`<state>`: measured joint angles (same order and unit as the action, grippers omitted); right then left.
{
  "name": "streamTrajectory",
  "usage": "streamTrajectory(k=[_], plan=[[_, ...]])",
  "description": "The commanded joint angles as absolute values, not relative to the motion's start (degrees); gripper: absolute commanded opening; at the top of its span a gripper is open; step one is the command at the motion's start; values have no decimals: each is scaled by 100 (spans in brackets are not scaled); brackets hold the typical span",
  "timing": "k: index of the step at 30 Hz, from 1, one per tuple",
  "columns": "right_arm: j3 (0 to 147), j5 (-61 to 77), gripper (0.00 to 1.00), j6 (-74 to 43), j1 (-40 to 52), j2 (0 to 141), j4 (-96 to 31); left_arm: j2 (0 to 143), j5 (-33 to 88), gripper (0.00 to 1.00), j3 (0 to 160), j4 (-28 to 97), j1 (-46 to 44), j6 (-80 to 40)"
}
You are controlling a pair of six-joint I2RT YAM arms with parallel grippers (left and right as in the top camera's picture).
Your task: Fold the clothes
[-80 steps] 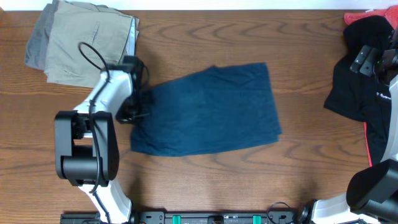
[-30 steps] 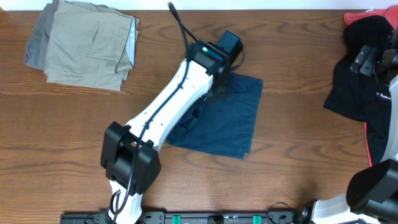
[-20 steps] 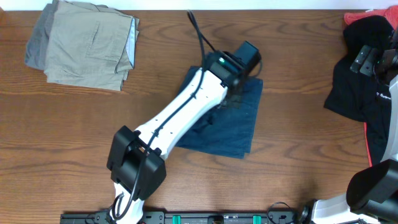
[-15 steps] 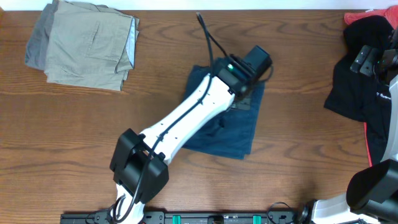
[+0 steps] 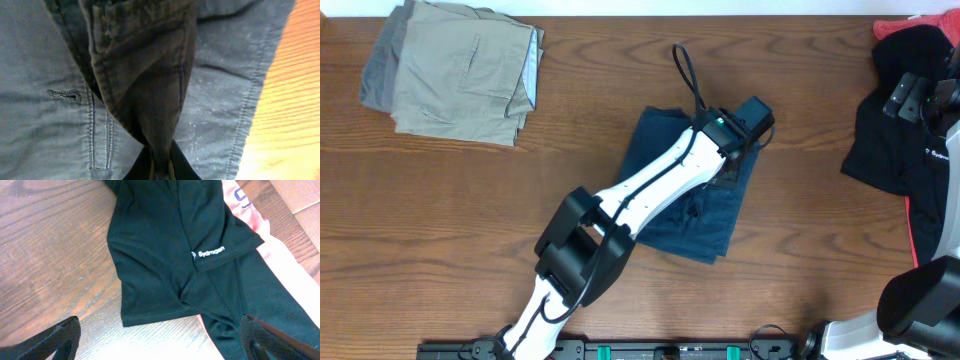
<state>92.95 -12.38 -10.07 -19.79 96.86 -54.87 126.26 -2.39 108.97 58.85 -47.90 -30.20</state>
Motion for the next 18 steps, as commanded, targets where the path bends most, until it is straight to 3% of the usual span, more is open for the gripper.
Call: streamTrajectory(k=[1, 7, 9, 11, 13, 18], plan=[[9365, -1260, 99, -1068, -1986, 9651, -5492, 12678, -82, 6, 10897, 5900, -4799, -3079], [9365, -1260, 99, -1068, -1986, 9649, -5492, 12698, 226, 7, 10897, 5907, -4799, -3074], [9365, -1260, 99, -1068, -1986, 9649, -5492, 12698, 336, 28, 10897, 5946, -4799, -3074], [9365, -1260, 99, -1068, -1986, 9651, -5492, 12698, 416, 67, 10897, 5994, -4799, -3074], [9365, -1260, 99, -1068, -1986, 9651, -5492, 12698, 436, 88, 10897, 6093, -4797, -3074], [9365, -1260, 99, -1068, -1986, 9651, -5492, 12589, 434, 91, 10960, 6420, -4755, -2941]])
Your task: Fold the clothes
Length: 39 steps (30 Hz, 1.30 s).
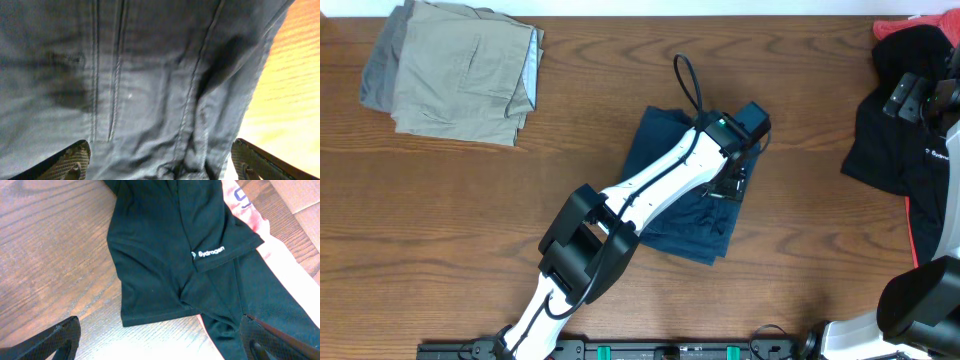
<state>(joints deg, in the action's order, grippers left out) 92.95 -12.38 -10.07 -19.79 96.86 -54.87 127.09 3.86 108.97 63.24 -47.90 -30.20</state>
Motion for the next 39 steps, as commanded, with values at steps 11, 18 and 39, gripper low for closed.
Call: streamTrajectory(k=[11, 18, 39], plan=[[9365, -1260, 99, -1068, -1986, 9651, -5494, 12492, 217, 23, 10923, 6211, -4630, -2904], [9365, -1260, 99, -1068, -1986, 9651, -5494, 12527, 303, 9, 10416, 5870, -4650, -3227], [9365, -1260, 99, -1068, -1986, 9651, -5496, 12202, 1308, 6, 9341, 4600, -4947, -3199]])
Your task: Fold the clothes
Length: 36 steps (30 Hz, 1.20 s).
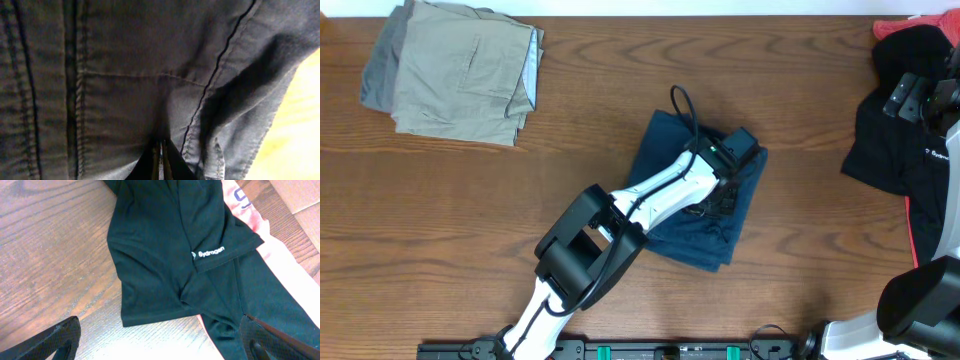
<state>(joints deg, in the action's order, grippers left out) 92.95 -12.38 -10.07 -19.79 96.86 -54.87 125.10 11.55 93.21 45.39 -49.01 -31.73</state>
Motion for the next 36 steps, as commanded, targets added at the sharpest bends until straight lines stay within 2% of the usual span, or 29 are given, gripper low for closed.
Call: streamTrajectory(k=[1, 14, 26, 36], plan=[[9365, -1260, 99, -1068, -1986, 9651, -5494, 12121, 1308, 6, 9341, 4602, -4947, -3201], [9365, -1260, 99, -1068, -1986, 9651, -5494, 11950, 1437, 7, 9179, 5378, -5107, -3227], [9365, -1260, 99, -1068, -1986, 9651, -5494, 11946, 1437, 7, 8534, 4504, -5730, -3461], [9365, -1260, 99, -1068, -1986, 9651, -5494, 11231, 1253, 6, 8748, 4567, -5666, -3179]])
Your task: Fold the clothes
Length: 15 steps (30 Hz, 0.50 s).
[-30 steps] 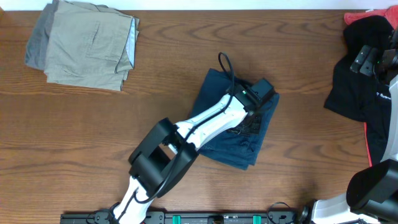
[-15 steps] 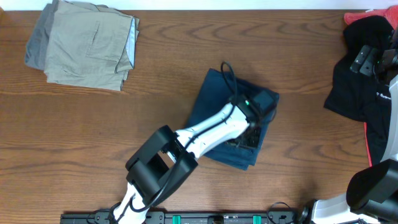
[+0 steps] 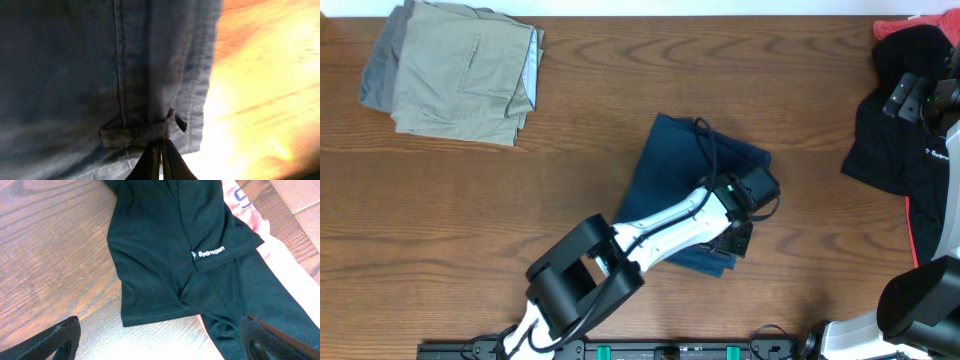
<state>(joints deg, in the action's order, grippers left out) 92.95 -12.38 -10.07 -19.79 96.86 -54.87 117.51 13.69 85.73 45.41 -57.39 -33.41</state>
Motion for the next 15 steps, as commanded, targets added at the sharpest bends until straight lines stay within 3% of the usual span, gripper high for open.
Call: streamTrajectory(k=[1, 6, 11, 12, 15], plan=[[9365, -1260, 99, -1068, -1986, 9651, -5494, 11072, 1076, 6, 8755, 4567, -5614, -3177], [9365, -1260, 99, -1068, -1986, 9651, -5494, 10578, -43, 7, 8755, 4456, -5295, -3181], [9365, -1260, 99, -1068, -1986, 9651, -5494, 10630, -200, 7, 8731, 3839, -5011, -3245], [9365, -1260, 99, -1068, -1986, 9649, -5494, 10678, -200, 14, 8726, 3693, -4987, -3245], [9365, -1260, 99, -1068, -1986, 9651, -5494, 10881, -200, 17, 8718, 3138, -4956, -3245]])
